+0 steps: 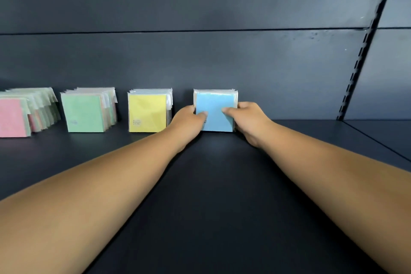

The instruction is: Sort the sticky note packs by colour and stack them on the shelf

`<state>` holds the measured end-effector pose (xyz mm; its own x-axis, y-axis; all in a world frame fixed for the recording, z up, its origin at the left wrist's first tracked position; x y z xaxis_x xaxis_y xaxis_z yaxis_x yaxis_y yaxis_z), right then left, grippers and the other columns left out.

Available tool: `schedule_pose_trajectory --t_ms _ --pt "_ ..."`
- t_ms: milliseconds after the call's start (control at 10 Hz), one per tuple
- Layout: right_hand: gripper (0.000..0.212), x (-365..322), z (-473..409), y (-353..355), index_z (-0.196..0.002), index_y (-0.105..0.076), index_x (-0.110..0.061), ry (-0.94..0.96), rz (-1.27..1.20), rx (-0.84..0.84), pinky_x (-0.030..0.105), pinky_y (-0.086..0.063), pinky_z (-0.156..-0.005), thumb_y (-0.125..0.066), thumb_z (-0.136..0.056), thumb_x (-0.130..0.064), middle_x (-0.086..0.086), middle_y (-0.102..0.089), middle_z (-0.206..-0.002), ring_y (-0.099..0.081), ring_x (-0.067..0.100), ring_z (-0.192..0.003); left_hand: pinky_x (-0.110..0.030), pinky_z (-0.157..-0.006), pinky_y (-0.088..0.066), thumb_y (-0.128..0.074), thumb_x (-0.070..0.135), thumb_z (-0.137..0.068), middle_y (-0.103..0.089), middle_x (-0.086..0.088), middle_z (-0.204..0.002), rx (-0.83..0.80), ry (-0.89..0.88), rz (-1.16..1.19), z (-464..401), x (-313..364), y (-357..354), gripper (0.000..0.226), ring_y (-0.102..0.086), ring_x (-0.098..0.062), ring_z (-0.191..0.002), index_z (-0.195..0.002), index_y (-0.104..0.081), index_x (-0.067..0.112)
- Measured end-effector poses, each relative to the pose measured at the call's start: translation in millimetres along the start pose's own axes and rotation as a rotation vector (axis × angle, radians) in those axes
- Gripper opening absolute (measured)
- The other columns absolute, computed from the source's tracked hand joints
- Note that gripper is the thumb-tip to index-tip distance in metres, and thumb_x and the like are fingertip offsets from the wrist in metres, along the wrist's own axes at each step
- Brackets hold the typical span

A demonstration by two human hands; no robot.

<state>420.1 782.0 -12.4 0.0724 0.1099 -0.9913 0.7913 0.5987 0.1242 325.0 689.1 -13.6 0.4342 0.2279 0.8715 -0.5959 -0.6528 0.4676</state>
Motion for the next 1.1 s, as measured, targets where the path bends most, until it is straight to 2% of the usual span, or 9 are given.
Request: schedule_pose_trajectory --t_ms 200,300,500,600,800,900,1000,1100 --pt "0.022 2.3 -0.5 -1.8 -0.105 -0.06 -0.007 0.044 0.142 0.067 0.042 -0.05 -0.093 -0.055 -0.088 -0.02 0.01 -0.067 -0.108 -0.065 0.028 -0.099 -0.037 -0.098 -0.044 -0.044 0.032 -0.095 -0.062 -0.006 -0.117 0.057 0.026 -0.013 -2.9 -4.3 -0.6 0.035 -0.058 -0.025 -0.107 -0.119 -0.058 0.01" --pt "0.016 2.7 -0.4 -1.9 -0.103 -0.06 -0.013 0.062 0.144 0.042 0.042 -0.05 -0.094 -0.056 -0.089 -0.02 0.008 -0.068 -0.108 -0.065 0.026 -0.099 -0.036 -0.097 -0.045 -0.044 0.026 -0.096 -0.064 -0.005 -0.115 0.04 0.002 -0.023 -1.4 -4.4 -0.6 0.031 -0.058 -0.025 -0.107 -0.117 -0.06 0.011" --pt "0.016 2.1 -1.6 -2.7 -0.103 -0.061 -0.015 0.068 0.179 -0.003 0.042 -0.048 -0.096 -0.051 -0.092 -0.021 0.007 -0.067 -0.111 -0.064 0.026 -0.102 -0.035 -0.094 -0.044 -0.044 0.025 -0.096 -0.064 -0.005 -0.114 0.039 -0.006 -0.021 -2.3 -4.9 -0.3 0.029 -0.059 -0.025 -0.106 -0.116 -0.06 0.012" --pt "0.028 -0.2 -2.6 -5.5 -0.114 -0.06 -0.012 0.045 0.229 -0.024 0.042 -0.048 -0.097 -0.045 -0.092 -0.022 0.007 -0.066 -0.113 -0.063 0.026 -0.103 -0.033 -0.093 -0.043 -0.043 0.026 -0.097 -0.064 -0.005 -0.115 0.04 -0.009 -0.038 -2.3 -4.2 -0.3 0.031 -0.059 -0.025 -0.107 -0.117 -0.06 0.01" --pt "0.03 -1.1 -2.7 -5.5 -0.115 -0.058 -0.009 0.004 0.209 -0.034 0.042 -0.048 -0.097 -0.045 -0.091 -0.021 0.009 -0.066 -0.113 -0.064 0.026 -0.102 -0.033 -0.089 -0.041 -0.038 0.03 -0.098 -0.059 -0.012 -0.121 0.0 0.019 -0.134 -3.4 -2.7 2.1 0.039 -0.055 -0.028 -0.108 -0.121 -0.053 0.003" --pt "0.034 -7.3 6.2 -1.7 -0.114 -0.049 -0.005 0.002 0.321 0.071 0.034 -0.047 -0.088 -0.049 -0.09 -0.029 0.003 -0.06 -0.108 -0.058 0.022 -0.1 -0.032 -0.083 -0.036 -0.033 0.031 -0.099 -0.052 -0.016 -0.127 -0.009 -0.006 -0.254 7.5 1.8 4.7 0.045 -0.05 -0.03 -0.109 -0.128 -0.043 -0.002" --pt "0.036 -14.6 26.4 2.1 -0.122 -0.043 -0.006 0.097 0.586 0.169 0.029 -0.037 -0.073 -0.047 -0.092 -0.025 0.009 -0.055 -0.112 -0.049 0.026 -0.101 -0.032 -0.1 -0.031 -0.033 0.029 -0.099 -0.037 -0.015 -0.142 0.038 -0.169 -0.401 27.5 2.1 11.7 0.053 -0.037 -0.029 -0.129 -0.141 -0.024 -0.002" --pt "0.053 -26.1 61.5 0.0 -0.141 -0.032 -0.012 0.219 0.793 0.199 0.028 -0.037 -0.085 -0.047 -0.091 -0.022 0.011 -0.041 -0.14 -0.042 0.027 -0.124 -0.028 -0.105 -0.025 -0.033 0.03 -0.099 -0.03 -0.007 -0.148 0.058 -0.319 -0.498 61.3 10.9 32.5 0.056 -0.027 -0.022 -0.136 -0.147 -0.015 0.006"
Point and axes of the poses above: each hand's wrist, its own z-axis away from the middle knuckle, its own y-axis out of the back of the hand, x = y × z, the point moved 1 cm from there along -z, towards the middle knuckle
